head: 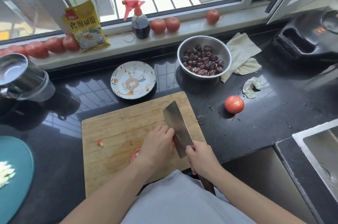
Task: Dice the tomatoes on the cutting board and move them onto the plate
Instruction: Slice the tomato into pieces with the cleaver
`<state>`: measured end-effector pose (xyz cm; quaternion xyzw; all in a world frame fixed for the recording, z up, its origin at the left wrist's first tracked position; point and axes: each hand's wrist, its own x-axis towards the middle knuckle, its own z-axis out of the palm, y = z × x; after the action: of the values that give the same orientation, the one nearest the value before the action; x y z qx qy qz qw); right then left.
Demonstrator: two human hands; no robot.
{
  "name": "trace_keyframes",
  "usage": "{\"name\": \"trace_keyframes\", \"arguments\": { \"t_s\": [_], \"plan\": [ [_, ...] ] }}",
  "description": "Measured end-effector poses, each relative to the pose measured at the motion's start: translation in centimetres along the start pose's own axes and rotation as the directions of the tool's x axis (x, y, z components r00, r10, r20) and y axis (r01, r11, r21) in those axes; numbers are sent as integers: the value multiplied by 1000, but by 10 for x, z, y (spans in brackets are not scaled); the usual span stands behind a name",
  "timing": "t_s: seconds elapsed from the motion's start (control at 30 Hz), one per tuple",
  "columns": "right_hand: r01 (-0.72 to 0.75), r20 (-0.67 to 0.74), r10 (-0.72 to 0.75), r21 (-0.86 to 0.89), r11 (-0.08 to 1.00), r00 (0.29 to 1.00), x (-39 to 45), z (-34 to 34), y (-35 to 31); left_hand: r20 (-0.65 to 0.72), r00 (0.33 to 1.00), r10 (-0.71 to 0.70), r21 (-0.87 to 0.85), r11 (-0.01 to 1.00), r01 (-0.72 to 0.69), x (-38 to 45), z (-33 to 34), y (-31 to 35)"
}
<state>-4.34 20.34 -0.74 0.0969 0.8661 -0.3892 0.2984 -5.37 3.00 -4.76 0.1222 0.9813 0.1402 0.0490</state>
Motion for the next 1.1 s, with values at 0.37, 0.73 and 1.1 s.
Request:
{"name": "trace_keyframes", "arguments": {
  "t_s": [0.37, 0.73, 1.1],
  "plan": [
    [-8, 13, 7, 58, 998, 1000, -2, -4, -3, 59, 964, 258, 101, 960, -263, 4, 2, -6],
    [-20, 42, 17, 70, 997, 999, -9, -10, -12, 0, 939, 344, 86, 935, -343, -1, 7, -8],
    [51, 71, -49, -38, 998, 996, -4, -1, -36, -42, 628, -777, -418, 584, 695, -80, -57, -136]
  ]
}}
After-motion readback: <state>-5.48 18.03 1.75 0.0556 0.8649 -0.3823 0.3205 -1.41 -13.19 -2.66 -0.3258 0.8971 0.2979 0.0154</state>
